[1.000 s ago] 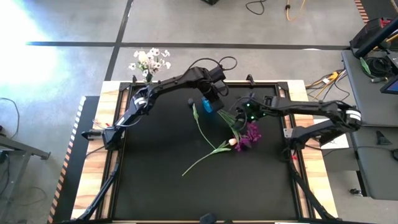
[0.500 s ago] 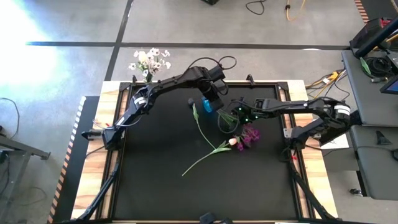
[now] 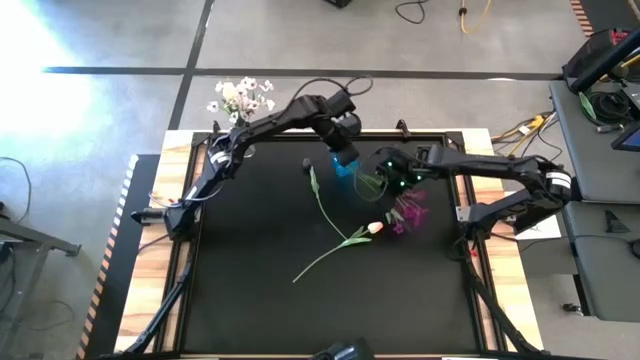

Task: Sort flowers into vase by color
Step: Remove the violet flowers from the blue vase

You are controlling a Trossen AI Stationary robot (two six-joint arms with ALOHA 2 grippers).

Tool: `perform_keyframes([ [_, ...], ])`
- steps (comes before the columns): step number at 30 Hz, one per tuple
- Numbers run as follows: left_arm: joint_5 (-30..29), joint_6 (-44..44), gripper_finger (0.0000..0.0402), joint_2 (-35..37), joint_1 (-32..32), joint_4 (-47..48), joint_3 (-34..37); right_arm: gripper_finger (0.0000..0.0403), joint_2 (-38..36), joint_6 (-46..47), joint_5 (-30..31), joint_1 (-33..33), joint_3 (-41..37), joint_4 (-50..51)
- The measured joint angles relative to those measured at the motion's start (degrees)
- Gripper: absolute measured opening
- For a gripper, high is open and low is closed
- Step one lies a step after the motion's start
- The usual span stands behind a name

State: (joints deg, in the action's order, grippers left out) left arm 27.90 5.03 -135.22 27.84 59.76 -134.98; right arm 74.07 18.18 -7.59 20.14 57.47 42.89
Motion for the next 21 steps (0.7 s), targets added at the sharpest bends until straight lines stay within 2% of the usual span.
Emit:
perform_keyframes([
  [3,3.15,1.12,0.0000,0.26,0.19,-2.33,0.00,0.0024,1.27,0.00,-0.03,0.00,6.41,7.05],
  [9,5.73,1.49,0.0000,0.31,-0.53,-5.17,0.09,0.0024,4.74,1.55,-0.12,0.24,17.25,17.29],
  [16,8.69,0.47,0.0004,0.32,-1.52,-7.42,0.77,0.0026,9.12,3.93,-0.05,0.26,26.10,23.29],
  [21,9.62,0.13,0.0003,0.10,-1.99,-9.33,0.95,0.0051,11.98,4.76,-0.31,0.26,30.85,27.76],
])
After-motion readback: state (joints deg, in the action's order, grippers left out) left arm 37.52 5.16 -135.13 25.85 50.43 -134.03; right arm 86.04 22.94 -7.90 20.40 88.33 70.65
